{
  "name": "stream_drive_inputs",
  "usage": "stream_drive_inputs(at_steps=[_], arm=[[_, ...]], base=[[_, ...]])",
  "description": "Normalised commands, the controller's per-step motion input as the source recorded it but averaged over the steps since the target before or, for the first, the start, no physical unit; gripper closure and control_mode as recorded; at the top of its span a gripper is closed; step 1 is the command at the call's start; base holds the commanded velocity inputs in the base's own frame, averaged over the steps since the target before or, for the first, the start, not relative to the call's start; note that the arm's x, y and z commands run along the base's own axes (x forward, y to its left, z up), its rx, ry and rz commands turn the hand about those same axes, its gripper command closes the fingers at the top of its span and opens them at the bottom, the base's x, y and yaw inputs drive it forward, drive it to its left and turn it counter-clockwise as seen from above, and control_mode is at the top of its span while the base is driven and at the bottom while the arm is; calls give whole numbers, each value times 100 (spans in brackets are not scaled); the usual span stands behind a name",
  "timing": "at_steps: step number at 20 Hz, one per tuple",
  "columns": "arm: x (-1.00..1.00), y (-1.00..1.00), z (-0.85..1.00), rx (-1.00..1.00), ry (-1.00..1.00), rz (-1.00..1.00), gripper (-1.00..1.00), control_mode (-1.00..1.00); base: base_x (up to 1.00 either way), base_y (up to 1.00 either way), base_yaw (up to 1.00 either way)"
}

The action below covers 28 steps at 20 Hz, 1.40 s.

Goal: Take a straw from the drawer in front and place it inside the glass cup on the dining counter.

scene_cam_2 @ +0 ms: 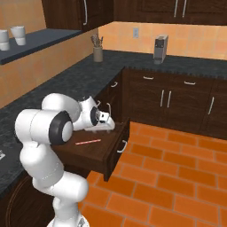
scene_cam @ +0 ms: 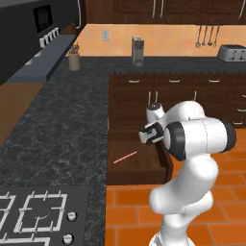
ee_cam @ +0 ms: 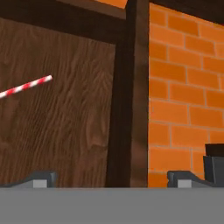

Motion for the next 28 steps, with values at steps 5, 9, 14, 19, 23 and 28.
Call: stream_drive_inputs(at_steps=[5,9,14,19,23,28], arm=[[0,0,-30,1,10,-6,-100,-100],[8,0,-34,7,12,0,-100,-100],[18,0,-39,3,9,0,-100,-100],[10,0,-39,0,3,0,-100,-100],[15,-17,-39,2,2,0,-100,-100],[5,-46,-36,4,4,0,-100,-100]], base=[[0,0,0],[0,0,0],[0,0,0],[0,0,0],[0,0,0],[0,0,0]])
